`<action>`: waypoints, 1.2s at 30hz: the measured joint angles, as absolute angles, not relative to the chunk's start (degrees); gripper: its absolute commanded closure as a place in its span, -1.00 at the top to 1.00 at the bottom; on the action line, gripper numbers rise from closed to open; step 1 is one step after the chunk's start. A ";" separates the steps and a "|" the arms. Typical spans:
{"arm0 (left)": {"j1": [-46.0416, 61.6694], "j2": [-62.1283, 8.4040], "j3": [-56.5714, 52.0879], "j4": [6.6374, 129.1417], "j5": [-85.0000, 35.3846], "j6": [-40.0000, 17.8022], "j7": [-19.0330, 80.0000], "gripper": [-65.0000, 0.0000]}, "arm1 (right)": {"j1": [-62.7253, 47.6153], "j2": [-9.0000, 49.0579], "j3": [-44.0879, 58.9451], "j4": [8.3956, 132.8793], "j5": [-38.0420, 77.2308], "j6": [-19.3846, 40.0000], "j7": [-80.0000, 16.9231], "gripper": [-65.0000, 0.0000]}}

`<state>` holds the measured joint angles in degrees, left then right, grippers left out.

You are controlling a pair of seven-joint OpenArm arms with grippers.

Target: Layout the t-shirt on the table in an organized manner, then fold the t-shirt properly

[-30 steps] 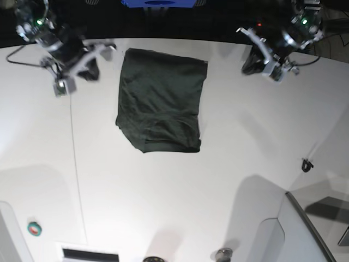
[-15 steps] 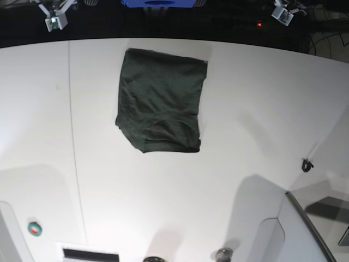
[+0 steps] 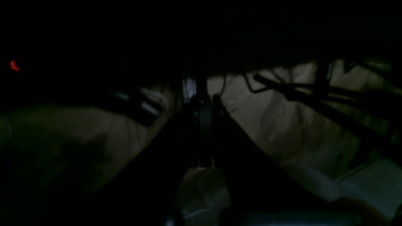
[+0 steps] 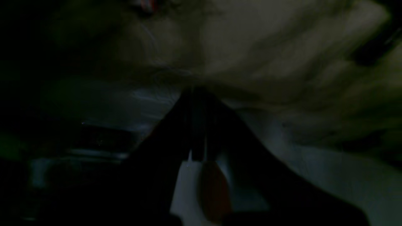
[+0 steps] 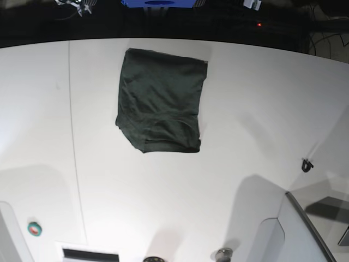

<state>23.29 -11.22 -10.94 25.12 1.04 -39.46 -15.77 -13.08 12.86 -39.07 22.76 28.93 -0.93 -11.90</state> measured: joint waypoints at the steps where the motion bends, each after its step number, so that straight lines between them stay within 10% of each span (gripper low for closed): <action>1: 20.25 -11.27 -9.74 19.25 1.30 -39.31 -16.56 -1.00 | -11.18 12.03 -40.91 15.84 28.95 -0.67 -4.93 -0.99; 6: 11.44 -10.04 -0.91 4.62 1.43 -30.92 -22.92 -1.00 | -8.23 12.27 -42.87 -0.01 29.06 -1.13 24.69 -0.99; 11: 11.62 -7.14 5.43 5.89 1.48 -15.35 -24.43 -1.00 | -7.66 11.46 -42.87 2.68 28.69 -1.13 24.69 -0.98; 36: 9.67 -11.51 10.13 6.20 1.34 -13.23 -24.58 -1.00 | -9.17 7.03 -35.51 5.67 29.15 -1.10 24.69 -0.99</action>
<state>9.67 -11.51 10.13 6.20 1.34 -13.23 -24.58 -9.17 7.03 -35.51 5.67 29.15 -1.10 24.69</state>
